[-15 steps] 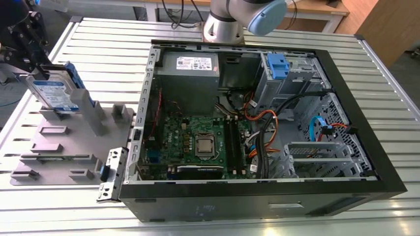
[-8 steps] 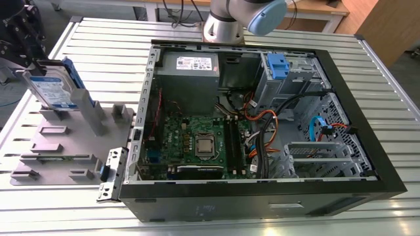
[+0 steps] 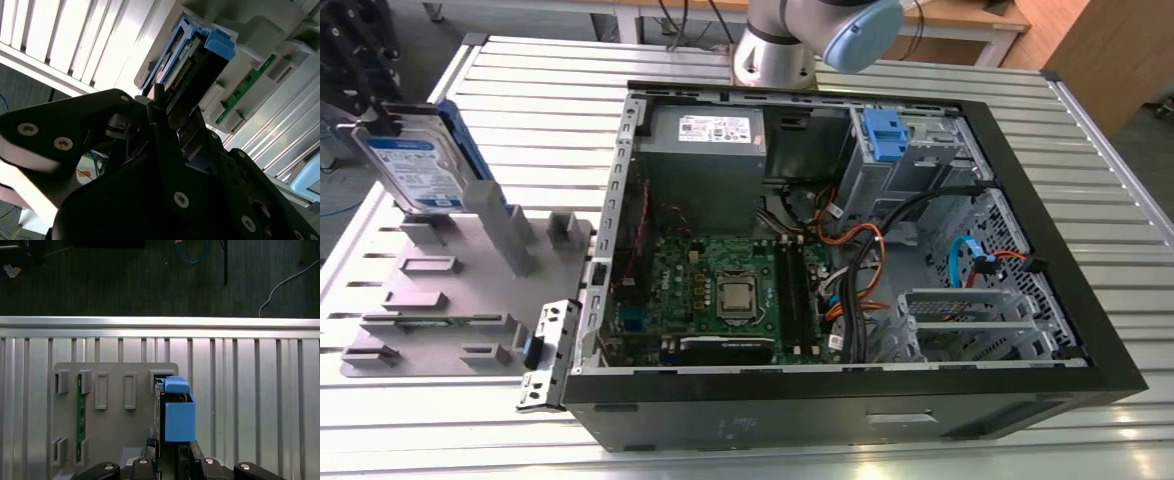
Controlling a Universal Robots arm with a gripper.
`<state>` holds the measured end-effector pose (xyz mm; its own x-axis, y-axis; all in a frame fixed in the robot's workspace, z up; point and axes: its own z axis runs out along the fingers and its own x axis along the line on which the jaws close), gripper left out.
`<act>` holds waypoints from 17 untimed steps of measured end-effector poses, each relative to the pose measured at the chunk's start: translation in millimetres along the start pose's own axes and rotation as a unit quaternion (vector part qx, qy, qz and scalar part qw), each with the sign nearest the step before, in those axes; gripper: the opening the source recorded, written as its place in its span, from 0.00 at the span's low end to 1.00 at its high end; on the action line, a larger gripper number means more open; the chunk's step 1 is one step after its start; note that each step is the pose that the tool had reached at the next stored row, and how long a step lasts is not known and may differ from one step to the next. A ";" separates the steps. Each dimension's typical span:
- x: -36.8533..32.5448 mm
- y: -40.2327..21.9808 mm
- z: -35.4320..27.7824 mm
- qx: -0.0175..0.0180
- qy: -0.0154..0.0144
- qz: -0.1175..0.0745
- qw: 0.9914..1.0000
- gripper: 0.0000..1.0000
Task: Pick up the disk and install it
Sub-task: 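Pick up the disk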
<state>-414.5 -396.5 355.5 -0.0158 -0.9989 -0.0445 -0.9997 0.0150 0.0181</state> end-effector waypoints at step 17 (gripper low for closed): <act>-0.6 0.2 -7.4 0.001 0.000 0.000 1.000 0.35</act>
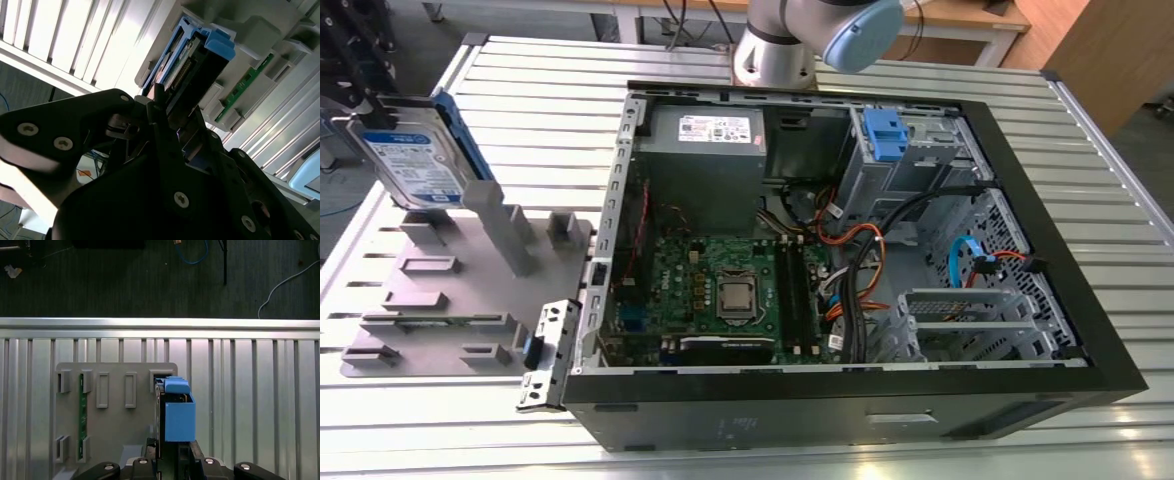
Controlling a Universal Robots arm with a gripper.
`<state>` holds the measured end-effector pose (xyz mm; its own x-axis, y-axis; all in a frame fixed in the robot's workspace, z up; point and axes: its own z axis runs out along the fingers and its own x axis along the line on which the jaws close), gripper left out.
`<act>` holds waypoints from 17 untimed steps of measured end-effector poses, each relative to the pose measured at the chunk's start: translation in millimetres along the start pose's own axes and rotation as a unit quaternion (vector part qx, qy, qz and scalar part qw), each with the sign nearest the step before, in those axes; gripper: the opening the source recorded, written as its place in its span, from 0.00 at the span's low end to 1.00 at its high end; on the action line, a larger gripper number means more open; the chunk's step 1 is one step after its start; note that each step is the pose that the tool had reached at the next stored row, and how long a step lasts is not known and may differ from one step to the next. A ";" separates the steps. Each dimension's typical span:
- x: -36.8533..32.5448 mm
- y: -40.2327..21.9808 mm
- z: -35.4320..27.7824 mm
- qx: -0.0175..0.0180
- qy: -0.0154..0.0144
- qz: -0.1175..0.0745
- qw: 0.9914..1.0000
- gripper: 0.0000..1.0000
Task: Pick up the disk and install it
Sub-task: 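Pick up the disk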
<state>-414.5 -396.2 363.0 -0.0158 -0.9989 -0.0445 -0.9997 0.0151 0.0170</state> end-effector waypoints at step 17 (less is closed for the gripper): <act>-0.4 0.2 -10.2 0.000 0.000 0.000 1.000 0.35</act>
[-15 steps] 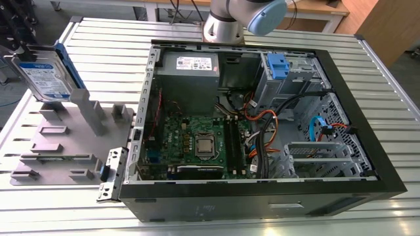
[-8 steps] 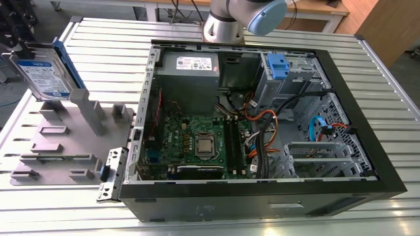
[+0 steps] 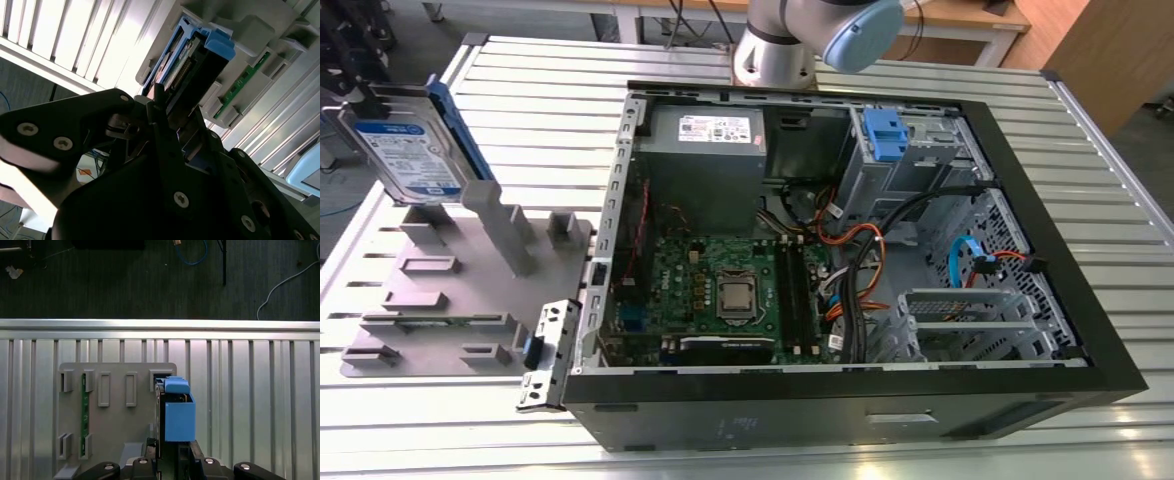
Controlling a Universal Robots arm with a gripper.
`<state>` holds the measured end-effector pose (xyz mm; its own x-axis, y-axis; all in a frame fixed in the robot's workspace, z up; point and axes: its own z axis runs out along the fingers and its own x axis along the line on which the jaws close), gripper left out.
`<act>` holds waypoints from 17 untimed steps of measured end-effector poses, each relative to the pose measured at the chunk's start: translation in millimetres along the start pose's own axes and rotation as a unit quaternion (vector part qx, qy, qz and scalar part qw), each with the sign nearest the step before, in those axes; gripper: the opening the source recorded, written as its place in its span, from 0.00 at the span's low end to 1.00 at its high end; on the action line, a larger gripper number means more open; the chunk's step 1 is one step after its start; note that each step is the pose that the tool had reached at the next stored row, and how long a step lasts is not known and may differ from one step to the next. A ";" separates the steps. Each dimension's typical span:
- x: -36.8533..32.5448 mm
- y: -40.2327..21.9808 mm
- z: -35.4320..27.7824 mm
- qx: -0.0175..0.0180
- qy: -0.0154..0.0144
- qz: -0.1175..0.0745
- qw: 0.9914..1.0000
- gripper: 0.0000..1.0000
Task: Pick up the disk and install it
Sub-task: 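Pick up the disk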
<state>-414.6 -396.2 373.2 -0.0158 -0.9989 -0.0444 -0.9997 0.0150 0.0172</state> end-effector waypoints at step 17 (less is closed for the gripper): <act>-0.6 0.2 -12.3 0.000 0.000 0.000 1.000 0.35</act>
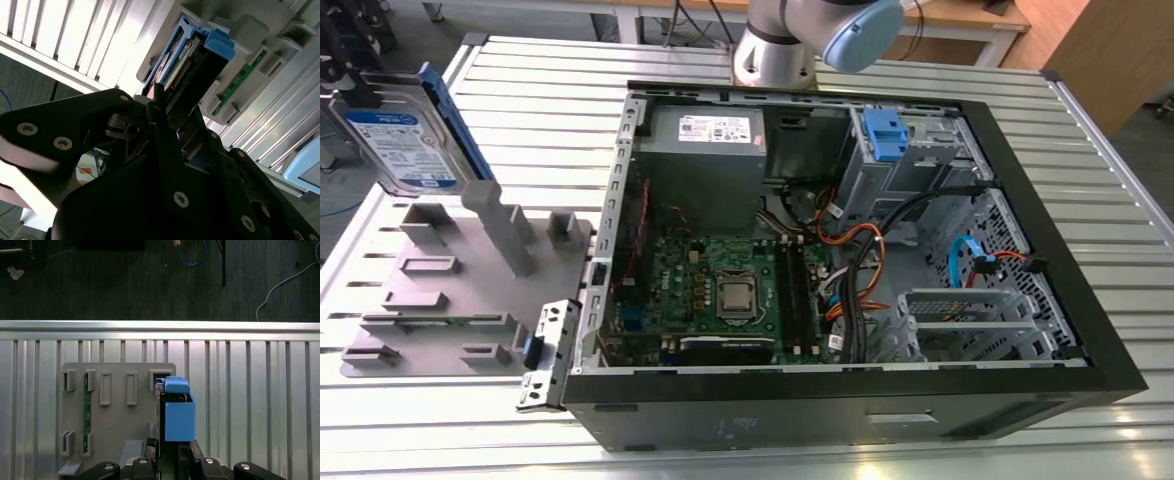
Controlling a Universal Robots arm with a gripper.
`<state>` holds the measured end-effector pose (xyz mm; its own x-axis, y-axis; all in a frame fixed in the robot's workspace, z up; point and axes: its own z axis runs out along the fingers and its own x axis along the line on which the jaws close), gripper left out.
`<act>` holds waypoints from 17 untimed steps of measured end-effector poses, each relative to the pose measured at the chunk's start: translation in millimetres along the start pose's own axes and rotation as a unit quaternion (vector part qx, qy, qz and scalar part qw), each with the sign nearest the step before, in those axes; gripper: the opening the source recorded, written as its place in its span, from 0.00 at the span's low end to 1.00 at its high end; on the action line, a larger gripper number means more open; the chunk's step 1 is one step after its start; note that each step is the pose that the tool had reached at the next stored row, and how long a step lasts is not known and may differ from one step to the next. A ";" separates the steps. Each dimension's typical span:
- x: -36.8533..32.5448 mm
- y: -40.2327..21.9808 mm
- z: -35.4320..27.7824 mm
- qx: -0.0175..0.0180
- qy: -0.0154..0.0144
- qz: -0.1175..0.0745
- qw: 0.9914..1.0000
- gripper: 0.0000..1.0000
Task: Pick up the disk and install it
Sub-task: 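Pick up the disk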
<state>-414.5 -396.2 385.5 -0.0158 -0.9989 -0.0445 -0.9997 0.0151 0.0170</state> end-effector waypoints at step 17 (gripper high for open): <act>-1.6 0.6 -36.8 0.000 0.000 0.000 1.000 0.35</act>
<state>-414.5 -396.2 422.3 -0.0158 -0.9989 -0.0446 -0.9997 0.0151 0.0170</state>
